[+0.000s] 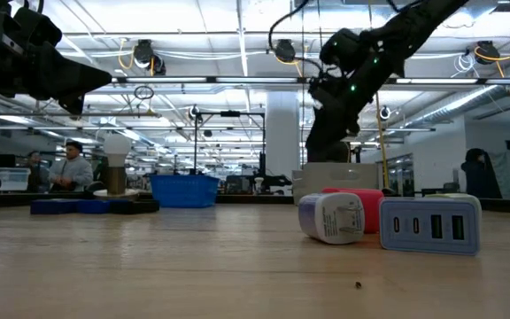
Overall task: Pick & Place Office items
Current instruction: Put the green charger adapter into the gray bin
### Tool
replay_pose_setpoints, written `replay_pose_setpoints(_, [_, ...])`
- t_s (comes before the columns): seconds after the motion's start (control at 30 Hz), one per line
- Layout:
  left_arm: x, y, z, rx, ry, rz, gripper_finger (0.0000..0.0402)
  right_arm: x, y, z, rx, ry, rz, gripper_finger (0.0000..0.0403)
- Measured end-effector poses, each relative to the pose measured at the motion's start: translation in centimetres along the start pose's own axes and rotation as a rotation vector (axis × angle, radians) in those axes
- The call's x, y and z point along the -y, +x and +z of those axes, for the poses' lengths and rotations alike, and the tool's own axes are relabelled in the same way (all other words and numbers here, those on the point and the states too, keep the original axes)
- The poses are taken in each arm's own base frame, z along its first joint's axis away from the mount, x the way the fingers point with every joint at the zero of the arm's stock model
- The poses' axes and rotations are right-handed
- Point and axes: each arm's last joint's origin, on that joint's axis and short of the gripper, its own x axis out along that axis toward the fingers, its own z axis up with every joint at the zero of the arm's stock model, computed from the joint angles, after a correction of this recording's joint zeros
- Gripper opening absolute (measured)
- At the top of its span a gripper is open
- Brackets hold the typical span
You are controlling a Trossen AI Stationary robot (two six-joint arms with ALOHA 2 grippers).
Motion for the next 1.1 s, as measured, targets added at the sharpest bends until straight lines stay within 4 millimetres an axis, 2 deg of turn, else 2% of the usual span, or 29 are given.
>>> replay_pose_setpoints(0.27, [0.0,0.0,0.0,0.0,0.0,0.0,0.0021,-3.2,-2.4,0.6,0.056,-0.111,0.237,0.0208])
replay_pose_setpoints(0.53, [0.0,0.0,0.0,0.0,0.0,0.0,0.0021,-8.0,-4.0,0.2,0.087,-0.309,0.513,0.0207])
replay_pose_setpoints(0.8, [0.0,0.0,0.0,0.0,0.0,0.0,0.0021,-12.1,-4.5,-1.4,0.075,-0.423,0.642,0.0203])
replay_pose_setpoints(1.1, [0.0,0.0,0.0,0.0,0.0,0.0,0.0021,-14.2,-4.2,-4.8,-0.015,-0.484,0.711,0.0189])
